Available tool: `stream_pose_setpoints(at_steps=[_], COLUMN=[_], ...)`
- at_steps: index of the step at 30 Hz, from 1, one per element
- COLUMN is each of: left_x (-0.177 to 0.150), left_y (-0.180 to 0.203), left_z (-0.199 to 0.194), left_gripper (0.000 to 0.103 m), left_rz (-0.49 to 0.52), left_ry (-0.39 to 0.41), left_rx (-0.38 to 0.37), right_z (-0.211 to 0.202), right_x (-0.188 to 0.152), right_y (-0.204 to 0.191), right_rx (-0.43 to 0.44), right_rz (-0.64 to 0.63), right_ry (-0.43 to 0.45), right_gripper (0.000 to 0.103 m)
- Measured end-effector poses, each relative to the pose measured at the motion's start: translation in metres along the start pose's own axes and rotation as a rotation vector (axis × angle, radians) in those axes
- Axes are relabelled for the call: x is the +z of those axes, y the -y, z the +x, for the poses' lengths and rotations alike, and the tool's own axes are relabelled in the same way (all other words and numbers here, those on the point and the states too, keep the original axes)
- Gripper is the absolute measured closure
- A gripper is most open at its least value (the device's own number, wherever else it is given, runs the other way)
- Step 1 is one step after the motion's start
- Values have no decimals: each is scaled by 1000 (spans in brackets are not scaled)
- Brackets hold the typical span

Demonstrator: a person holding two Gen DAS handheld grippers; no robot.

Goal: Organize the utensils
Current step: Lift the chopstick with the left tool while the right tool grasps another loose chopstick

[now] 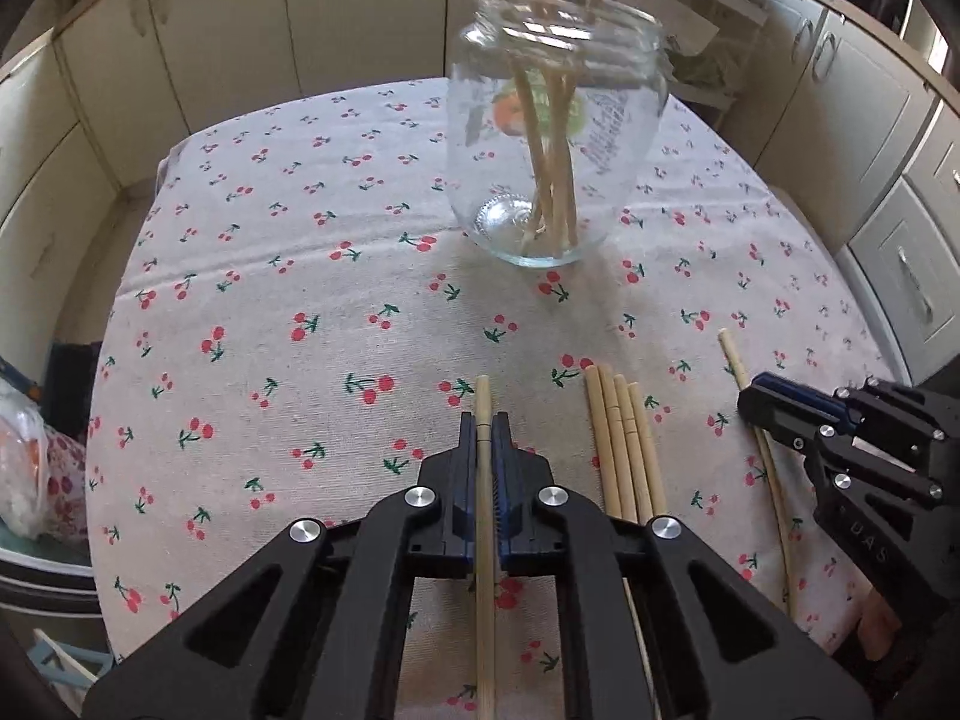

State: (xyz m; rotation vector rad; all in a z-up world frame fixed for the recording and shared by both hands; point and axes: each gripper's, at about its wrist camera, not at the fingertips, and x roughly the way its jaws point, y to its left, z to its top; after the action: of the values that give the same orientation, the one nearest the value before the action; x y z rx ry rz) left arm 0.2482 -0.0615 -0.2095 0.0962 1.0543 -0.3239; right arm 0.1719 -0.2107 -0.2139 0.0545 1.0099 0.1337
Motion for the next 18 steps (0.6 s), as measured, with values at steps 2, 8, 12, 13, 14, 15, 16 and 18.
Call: stream_pose_setpoints(at_steps=[2,8,12,13,14,15,16,18], left_x=[0,8,22,27,31,36,41,50], left_y=[-5,-17,-19,-19,-19,-19,-19,-17], left_z=[-10,-55,-85,-94,-99,-104,-109,-117], left_gripper=[98,98,98,98,98,98,98,98], left_rz=[-28,-127,-166,-178,-185,-194,-201,-215], left_ry=[36,241,390,439,471,507,533,584], left_rx=[-8,-92,-119,-125,-129,-134,-138,-149], right_z=[-1,-7,-8,-8,-8,-8,-8,-9], right_x=[-2,-15,-18,-19,-19,-20,-20,-22], right_y=[1,-19,-26,-27,-26,-26,-25,-25], right_rx=[19,34,7,4,4,5,6,5], right_rz=[13,-45,-72,-75,-74,-69,-66,-63], right_ry=[-2,4,18,22,25,29,33,43], right_gripper=[97,98,98,98,98,97,98,97])
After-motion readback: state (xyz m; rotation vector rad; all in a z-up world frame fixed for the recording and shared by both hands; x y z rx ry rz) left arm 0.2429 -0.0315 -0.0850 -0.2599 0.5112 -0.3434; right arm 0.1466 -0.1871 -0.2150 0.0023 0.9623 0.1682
